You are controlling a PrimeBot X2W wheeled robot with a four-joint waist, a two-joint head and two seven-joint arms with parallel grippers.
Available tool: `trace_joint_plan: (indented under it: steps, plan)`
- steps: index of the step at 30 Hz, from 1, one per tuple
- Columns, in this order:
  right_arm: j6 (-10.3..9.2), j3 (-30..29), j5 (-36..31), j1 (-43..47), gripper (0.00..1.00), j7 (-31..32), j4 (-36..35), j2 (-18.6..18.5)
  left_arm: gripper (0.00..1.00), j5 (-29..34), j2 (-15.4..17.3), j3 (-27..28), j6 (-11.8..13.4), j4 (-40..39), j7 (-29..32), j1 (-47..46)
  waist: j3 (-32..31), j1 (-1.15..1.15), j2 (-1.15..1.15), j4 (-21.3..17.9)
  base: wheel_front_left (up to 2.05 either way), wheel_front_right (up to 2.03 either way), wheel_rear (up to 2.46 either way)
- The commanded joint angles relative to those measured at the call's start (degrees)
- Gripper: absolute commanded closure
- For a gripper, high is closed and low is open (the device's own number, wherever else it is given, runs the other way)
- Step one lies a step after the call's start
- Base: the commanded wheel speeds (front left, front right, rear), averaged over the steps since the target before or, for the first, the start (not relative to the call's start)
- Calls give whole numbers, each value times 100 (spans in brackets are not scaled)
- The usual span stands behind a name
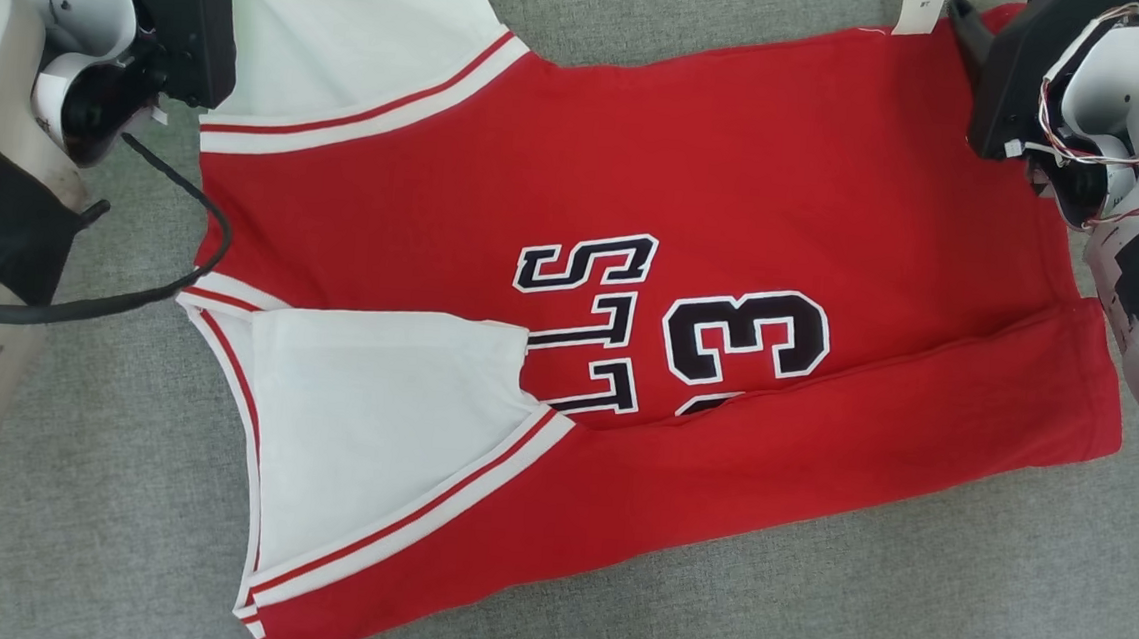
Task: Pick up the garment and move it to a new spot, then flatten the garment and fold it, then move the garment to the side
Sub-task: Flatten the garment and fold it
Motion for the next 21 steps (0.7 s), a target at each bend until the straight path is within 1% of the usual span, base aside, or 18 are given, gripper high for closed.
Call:
trace_joint_plan:
  steps: [1, 2, 3, 4, 6, 7, 8, 14, 21]
  plan:
    - [-6, 62, -48, -75, 45, 93, 85, 75, 100, 50, 9, -28, 5, 53, -31, -91, 17, 0, -1, 8, 0, 0, 0]
    - [-6, 75, -55, -105, 47, 157, 142, 87, 100, 48, 2, -36, -4, 67, -31, -97, 24, 0, -1, 10, 0, 0, 0]
    - [-6, 97, -69, -139, 40, 218, 186, 99, 100, 43, -4, -42, -7, 85, -31, -107, 31, 0, -1, 13, 0, 0, 0]
    - [-6, 117, -74, -176, 39, 273, 216, 110, 100, 36, -6, -47, -16, 96, -34, -112, 37, 0, -1, 16, 0, 0, 0]
    - [-6, 165, -81, -229, 64, 341, 244, 129, 100, 25, -14, -61, -34, 118, -48, -122, 48, 0, -1, 22, 0, 0, 0]
    - [-6, 195, -98, -255, 85, 369, 263, 137, 100, 18, -16, -68, -46, 132, -55, -130, 50, 0, -1, 26, 0, 0, 0]
    - [-6, 219, -117, -284, 100, 404, 276, 143, 100, 13, -13, -75, -55, 147, -64, -137, 48, 0, -1, 29, 0, 0, 0]
    - [-6, 293, -147, -418, 100, 497, 342, 145, 100, -1, 9, -113, -96, 205, -101, -178, 33, 0, -1, 43, 0, 0, 0]
    - [-6, 123, 14, -450, 100, -109, 366, 44, 100, 122, 106, -152, -150, 114, -512, -289, 18, 0, -1, 69, 0, 0, 0]
